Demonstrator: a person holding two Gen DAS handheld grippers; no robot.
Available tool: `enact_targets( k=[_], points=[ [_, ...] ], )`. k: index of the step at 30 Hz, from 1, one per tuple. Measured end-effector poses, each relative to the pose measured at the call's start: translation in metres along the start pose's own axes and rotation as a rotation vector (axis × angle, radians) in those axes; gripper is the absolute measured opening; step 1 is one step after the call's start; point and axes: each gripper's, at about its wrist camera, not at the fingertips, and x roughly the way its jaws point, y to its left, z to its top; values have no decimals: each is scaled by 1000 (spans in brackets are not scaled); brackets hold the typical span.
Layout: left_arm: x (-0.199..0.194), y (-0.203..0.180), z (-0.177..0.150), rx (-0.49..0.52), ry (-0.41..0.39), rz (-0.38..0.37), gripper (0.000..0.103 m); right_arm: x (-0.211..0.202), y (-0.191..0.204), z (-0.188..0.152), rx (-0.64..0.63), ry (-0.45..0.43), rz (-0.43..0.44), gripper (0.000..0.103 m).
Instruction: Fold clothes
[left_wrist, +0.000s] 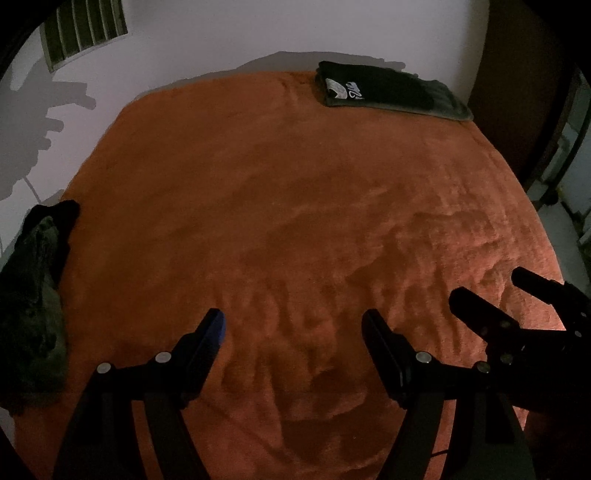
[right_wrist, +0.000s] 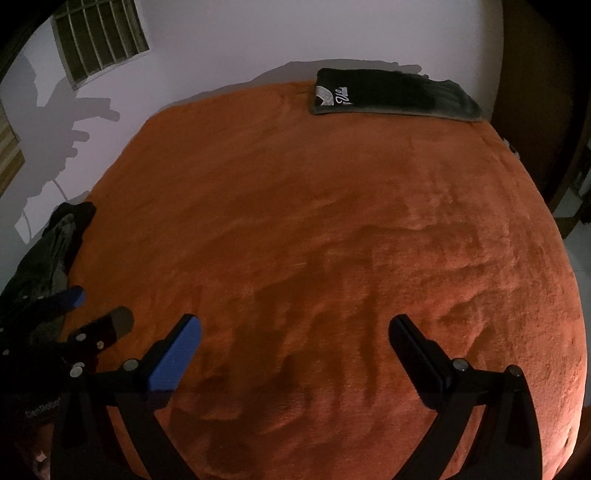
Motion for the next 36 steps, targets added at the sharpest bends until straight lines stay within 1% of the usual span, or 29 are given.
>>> enact_targets(
  k=[5, 9, 19, 25, 36],
  points=[
    [-2, -1, -2, -11, -8, -3, 77, 0, -4, 0, 7, -2, -3, 101],
    [-4, -2, -5, -8, -16, 6, 77, 4, -7, 0, 20, 20, 6, 101],
    [-3, -3, -3, -6, -12, -2, 77, 4, -7, -2, 18, 33, -8, 101],
    [-4, -1, -2, -11, -11, -8, 77, 1, -7, -3, 8, 17, -15, 101],
    [-3, -1, -5, -6, -8, -20, 77, 2, -5, -6, -3, 20, -35, 101]
  ],
)
